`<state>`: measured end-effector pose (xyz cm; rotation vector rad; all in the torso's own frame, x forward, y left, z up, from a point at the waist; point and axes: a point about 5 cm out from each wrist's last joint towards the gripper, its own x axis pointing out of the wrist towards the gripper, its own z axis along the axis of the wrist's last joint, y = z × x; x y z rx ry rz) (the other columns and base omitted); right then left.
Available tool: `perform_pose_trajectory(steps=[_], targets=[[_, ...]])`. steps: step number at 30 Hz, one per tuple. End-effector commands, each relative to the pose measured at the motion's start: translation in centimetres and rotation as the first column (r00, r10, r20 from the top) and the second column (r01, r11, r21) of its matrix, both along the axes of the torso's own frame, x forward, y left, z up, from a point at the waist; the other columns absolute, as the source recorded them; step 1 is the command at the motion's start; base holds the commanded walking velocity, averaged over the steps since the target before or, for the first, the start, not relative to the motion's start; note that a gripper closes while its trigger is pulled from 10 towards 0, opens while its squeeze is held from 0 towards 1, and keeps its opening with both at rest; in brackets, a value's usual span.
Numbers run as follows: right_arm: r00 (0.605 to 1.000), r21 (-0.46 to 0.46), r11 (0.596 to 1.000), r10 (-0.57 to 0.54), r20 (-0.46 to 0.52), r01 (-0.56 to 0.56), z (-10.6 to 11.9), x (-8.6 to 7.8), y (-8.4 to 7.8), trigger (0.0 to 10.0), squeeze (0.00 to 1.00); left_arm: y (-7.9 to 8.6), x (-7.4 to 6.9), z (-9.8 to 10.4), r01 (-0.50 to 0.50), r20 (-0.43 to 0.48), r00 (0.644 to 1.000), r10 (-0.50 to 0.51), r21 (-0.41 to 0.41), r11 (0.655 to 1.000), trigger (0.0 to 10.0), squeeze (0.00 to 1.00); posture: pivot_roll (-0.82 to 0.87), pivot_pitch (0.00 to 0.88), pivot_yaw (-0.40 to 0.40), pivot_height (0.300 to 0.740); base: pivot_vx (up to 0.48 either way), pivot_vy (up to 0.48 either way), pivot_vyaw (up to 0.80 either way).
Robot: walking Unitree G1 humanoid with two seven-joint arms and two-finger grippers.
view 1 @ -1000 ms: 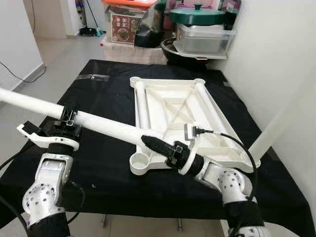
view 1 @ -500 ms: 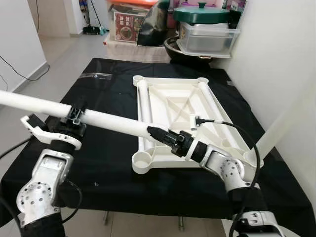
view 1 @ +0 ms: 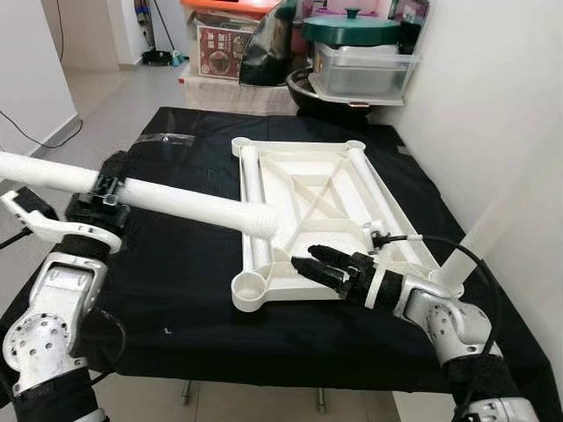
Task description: Building children table
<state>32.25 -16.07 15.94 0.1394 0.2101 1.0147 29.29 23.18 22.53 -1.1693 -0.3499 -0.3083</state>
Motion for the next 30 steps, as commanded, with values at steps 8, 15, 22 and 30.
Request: perform_pose_trajectory(steps=[8, 15, 22, 30], targets=[[0.948, -0.155, 0.983, -0.041, 0.315, 0.094, 7.2, 2.9, -2.0, 10.0, 0.0, -2.1, 0.7, -0.1, 0.078, -0.016, 0.997, -0.076, 0.106, 0.991, 10.0, 0.0, 0.06, 0.0, -0.05, 0.74, 0.0, 0.0, 0.0], [0.951, -0.175, 0.974, 0.187, 0.247, -0.146, 8.8, 2.2, 3.4, 10.0, 0.0, -4.8, 1.3, 0.3, 0.226, -0.009, 0.973, -0.232, 0.255, 0.94, 10.0, 0.0, 0.05, 0.0, -0.032, 0.74, 0.0, 0.0, 0.0], [0.967, -0.194, 0.953, 0.25, 0.06, -0.234, 7.2, 2.1, 6.2, 10.0, 0.0, -6.7, 1.3, 1.2, 0.326, 0.015, 0.934, -0.356, 0.364, 0.872, 10.0, 0.0, 0.05, 0.0, -0.028, 0.74, 0.0, 0.0, 0.0], [0.933, -0.188, 0.914, 0.356, -0.059, -0.361, 5.9, 0.4, 9.1, 10.0, 0.0, -9.6, 1.3, 1.2, 0.427, 0.014, 0.87, -0.493, 0.478, 0.767, 10.0, 0.0, 0.05, 0.0, -0.023, 0.74, 0.0, 0.0, 0.0]])
